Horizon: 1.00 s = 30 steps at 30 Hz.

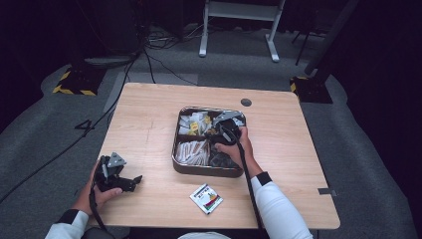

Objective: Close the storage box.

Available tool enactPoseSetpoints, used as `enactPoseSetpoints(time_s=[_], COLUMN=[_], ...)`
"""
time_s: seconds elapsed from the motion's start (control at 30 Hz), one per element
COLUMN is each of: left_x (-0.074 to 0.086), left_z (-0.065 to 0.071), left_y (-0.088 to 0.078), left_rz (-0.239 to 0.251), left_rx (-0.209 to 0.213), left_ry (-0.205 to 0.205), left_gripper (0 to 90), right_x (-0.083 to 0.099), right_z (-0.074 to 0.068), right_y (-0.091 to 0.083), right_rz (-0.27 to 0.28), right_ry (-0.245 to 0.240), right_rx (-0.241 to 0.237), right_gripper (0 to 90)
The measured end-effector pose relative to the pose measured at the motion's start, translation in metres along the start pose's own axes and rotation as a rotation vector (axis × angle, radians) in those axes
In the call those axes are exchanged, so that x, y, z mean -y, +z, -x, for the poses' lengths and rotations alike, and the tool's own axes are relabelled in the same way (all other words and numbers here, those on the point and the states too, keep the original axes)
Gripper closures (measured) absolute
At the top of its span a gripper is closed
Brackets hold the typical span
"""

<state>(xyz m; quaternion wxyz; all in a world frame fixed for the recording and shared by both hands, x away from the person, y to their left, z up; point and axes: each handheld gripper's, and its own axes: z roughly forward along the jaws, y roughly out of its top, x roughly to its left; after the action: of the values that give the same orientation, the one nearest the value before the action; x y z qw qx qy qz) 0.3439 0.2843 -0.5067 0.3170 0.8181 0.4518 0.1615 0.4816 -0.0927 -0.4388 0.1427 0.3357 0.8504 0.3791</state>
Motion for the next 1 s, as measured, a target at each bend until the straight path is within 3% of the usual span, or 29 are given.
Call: enactPoseSetpoints(time_s=[0.3, 0.4, 0.53, 0.87, 1.0], left_x=[0.000, 0.000, 0.000, 0.000, 0.000], left_z=[0.000, 0.000, 0.000, 0.000, 0.000], left_y=[0.000, 0.000, 0.000, 0.000, 0.000], left_rz=[0.000, 0.000, -0.001, -0.001, -0.003], left_rx=[-0.001, -0.001, -0.001, -0.001, 0.000], left_ry=[0.001, 0.001, 0.002, 0.003, 0.003], left_gripper=[0.3, 0.3, 0.3, 0.3, 0.3], right_x=[-0.002, -0.002, -0.002, 0.004, 0.007], right_z=[0.004, 0.004, 0.006, 0.016, 0.016], right_y=[-0.013, -0.018, -0.029, -0.051, -0.059], right_rz=[0.027, 0.004, 0.003, 0.025, 0.018], right_ry=[-0.033, -0.086, -0.136, -0.157, -0.186], right_rx=[-0.042, -0.048, -0.098, -0.111, -0.102], right_gripper=[34.4, 29.5, 27.0, 22.5, 21.8])
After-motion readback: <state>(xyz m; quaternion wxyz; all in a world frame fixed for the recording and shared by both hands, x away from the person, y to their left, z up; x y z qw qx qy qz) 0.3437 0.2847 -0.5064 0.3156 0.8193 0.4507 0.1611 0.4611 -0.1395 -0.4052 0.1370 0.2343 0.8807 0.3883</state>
